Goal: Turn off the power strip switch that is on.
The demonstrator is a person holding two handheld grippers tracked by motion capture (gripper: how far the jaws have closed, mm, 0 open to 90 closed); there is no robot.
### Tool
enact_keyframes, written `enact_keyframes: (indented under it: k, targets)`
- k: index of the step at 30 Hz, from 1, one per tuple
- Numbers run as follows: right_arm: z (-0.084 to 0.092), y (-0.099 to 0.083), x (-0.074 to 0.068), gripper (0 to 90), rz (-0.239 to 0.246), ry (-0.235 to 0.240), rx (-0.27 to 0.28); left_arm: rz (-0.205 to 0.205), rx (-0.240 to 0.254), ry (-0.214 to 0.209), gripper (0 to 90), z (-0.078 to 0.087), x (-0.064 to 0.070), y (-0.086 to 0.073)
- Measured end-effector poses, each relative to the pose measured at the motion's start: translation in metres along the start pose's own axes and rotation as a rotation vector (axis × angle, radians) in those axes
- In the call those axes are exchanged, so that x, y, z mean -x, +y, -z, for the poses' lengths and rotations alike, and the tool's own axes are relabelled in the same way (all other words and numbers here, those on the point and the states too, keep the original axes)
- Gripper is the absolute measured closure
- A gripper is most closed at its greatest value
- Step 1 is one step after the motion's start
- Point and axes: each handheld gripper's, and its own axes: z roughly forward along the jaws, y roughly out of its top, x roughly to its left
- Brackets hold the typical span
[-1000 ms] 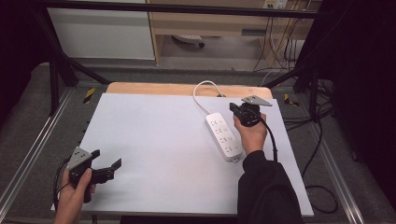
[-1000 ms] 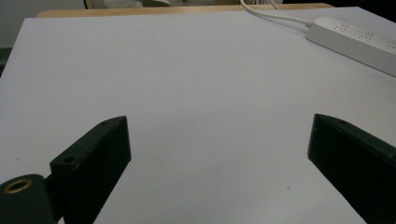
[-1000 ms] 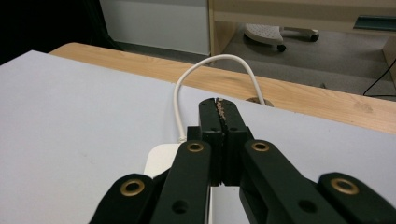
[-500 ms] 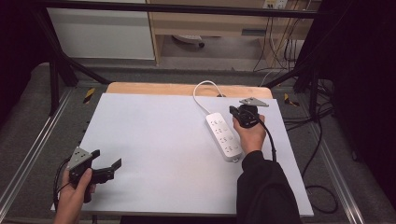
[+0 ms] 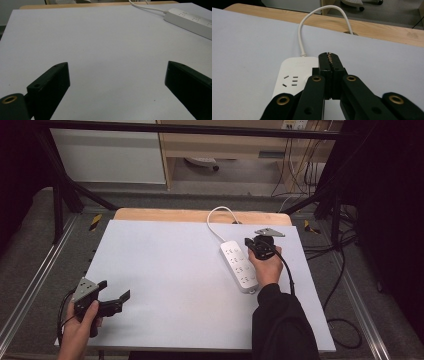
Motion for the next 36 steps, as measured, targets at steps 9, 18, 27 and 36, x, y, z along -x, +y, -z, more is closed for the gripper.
enact_keyframes:
  k: [9,18,27,36]
  targets:
    - [-0.005,-0.004,-0.002,90.0,0.005,-0.003,-0.034,-0.003,-0.003,0.000,5.9,0.000,0.000,0.000]
    - [-0.004,-0.011,-0.004,90.0,0.007,0.003,-0.050,-0.005,-0.003,0.000,5.9,0.000,0.000,0.000]
    - [-0.001,-0.023,-0.006,90.0,-0.003,0.021,-0.070,-0.007,-0.008,0.003,5.9,0.000,0.000,0.000]
    - [0.001,-0.031,-0.010,90.0,-0.002,0.030,-0.070,-0.010,-0.011,0.003,5.9,-0.001,0.001,-0.001]
